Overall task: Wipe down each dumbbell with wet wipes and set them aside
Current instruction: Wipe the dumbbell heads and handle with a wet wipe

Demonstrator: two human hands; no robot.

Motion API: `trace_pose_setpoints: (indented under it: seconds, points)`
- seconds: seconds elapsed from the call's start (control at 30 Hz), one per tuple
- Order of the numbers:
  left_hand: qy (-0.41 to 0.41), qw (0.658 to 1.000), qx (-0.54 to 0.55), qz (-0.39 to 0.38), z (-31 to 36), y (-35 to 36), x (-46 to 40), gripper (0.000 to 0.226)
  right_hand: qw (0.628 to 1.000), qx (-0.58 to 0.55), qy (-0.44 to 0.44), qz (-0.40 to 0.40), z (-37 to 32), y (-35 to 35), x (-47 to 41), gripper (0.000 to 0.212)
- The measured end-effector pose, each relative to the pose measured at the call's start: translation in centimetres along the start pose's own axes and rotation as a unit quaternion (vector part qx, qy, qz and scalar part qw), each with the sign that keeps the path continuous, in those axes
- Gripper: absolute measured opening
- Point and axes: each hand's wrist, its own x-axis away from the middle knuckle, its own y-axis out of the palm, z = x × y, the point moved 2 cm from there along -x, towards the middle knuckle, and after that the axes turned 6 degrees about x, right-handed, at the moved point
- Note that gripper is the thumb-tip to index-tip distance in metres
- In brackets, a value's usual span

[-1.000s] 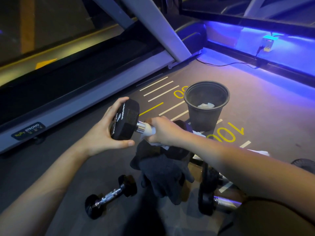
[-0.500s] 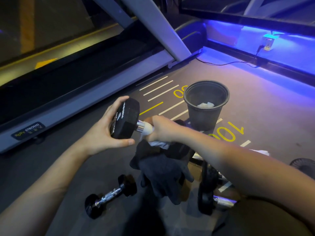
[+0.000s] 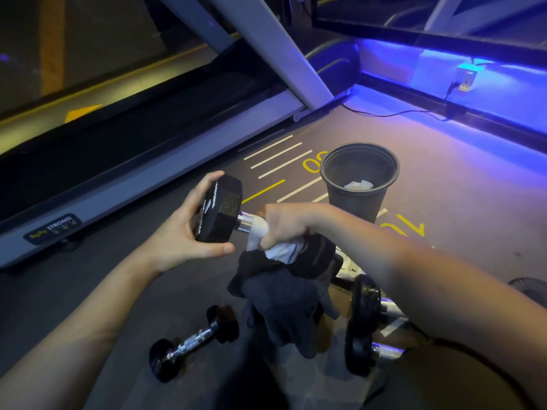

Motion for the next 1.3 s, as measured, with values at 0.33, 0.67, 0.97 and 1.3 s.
trace_pose_setpoints:
  seconds: [0.33,0.67,0.97,1.3]
  points:
    - [0.022,0.999,-0.050,-0.002,0.8,0.3,0.3,0.111,0.992,0.114,-0.018,0.061,0.4,0.0,2.6,0.052]
    - [0.035,0.997,-0.073,-0.009,0.9,0.2,0.0,0.109,0.992,0.081,-0.070,0.071,2.3,-2.2,4.7,0.075]
    - [0.026,0.998,-0.064,-0.012,0.8,0.1,0.1,0.109,0.982,0.047,-0.086,0.159,1.5,-0.4,3.7,0.042]
    - [0.008,0.998,-0.063,0.000,0.9,0.1,-0.1,0.112,0.984,0.162,-0.025,0.063,3.7,-1.5,4.3,0.043]
